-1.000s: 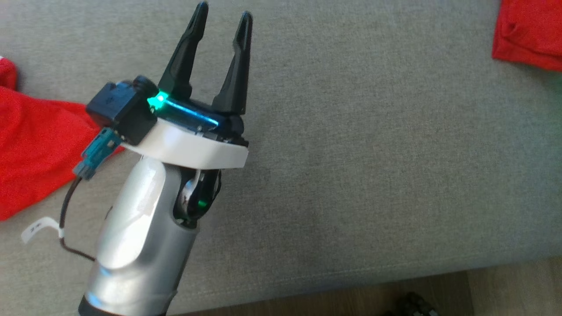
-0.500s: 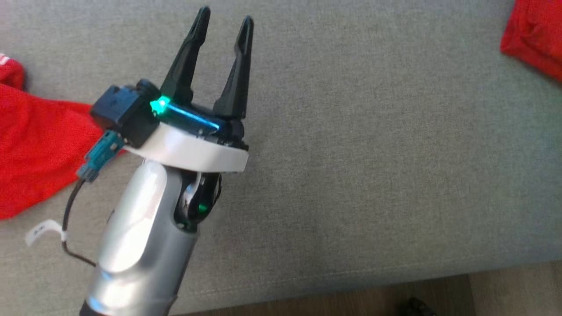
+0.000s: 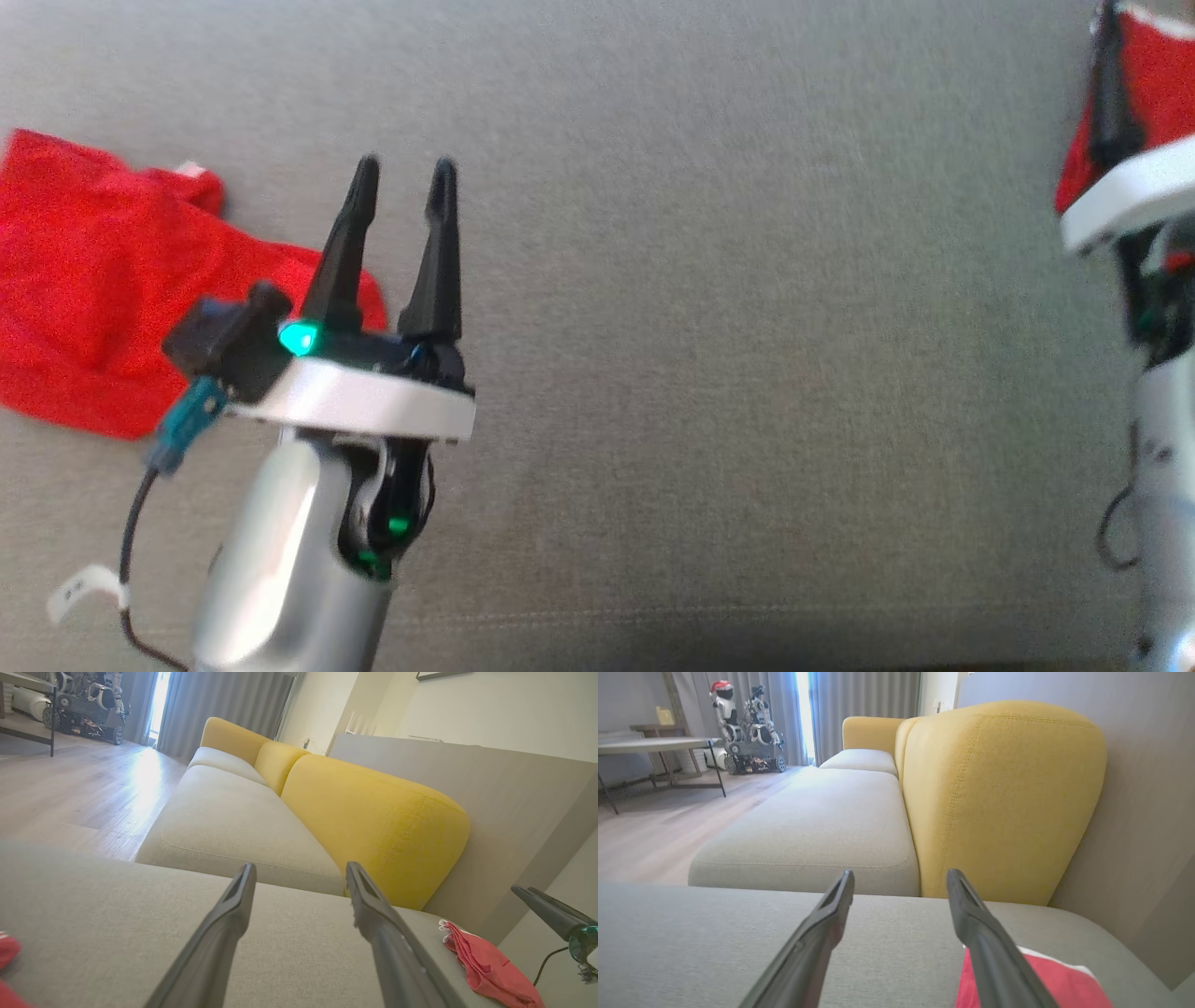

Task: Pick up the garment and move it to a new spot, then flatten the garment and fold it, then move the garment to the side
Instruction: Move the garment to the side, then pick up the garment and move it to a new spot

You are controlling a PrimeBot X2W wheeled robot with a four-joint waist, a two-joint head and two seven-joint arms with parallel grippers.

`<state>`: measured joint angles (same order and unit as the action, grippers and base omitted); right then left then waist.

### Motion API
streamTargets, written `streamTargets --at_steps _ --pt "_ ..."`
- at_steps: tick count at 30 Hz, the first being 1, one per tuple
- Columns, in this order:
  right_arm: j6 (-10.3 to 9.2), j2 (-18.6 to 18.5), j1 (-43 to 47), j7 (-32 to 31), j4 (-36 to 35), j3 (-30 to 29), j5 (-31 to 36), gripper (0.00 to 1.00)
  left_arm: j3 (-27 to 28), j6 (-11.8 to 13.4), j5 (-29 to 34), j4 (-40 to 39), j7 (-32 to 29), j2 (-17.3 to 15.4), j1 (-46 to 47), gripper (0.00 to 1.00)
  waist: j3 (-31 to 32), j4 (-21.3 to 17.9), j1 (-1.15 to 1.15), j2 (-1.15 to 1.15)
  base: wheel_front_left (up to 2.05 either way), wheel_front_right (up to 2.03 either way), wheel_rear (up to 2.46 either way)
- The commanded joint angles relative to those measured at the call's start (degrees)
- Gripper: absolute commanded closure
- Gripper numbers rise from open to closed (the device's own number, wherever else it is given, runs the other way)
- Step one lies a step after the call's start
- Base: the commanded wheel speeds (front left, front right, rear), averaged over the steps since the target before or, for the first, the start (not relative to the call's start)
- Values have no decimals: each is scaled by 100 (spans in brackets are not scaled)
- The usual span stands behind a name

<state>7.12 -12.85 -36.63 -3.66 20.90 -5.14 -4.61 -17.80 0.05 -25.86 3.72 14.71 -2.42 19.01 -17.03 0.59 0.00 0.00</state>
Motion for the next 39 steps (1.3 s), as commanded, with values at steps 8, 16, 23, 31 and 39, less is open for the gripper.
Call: streamTargets --at_steps 8,16,23,31,39 --pt "36 592 965 484 -578 95 -331 0 365 33 -28 -283 29 -45 -711 0 847 489 0 0 0 0 0" --pt "36 874 1926 909 -857 423 -571 0 351 55 60 -237 29 -45 -1201 0 1172 581 0 0 0 0 0" --pt "36 980 2649 1461 -1009 404 -324 0 400 34 312 -117 29 -45 -1514 0 1431 518 0 0 0 0 0" --pt "36 995 2957 1649 -1016 441 -310 0 448 66 318 -246 29 -45 -1641 0 1416 426 0 0 0 0 0" --pt "36 996 2901 1667 -1027 461 -304 0 466 72 378 -273 29 -45 -1579 0 1371 413 0 0 0 0 0"
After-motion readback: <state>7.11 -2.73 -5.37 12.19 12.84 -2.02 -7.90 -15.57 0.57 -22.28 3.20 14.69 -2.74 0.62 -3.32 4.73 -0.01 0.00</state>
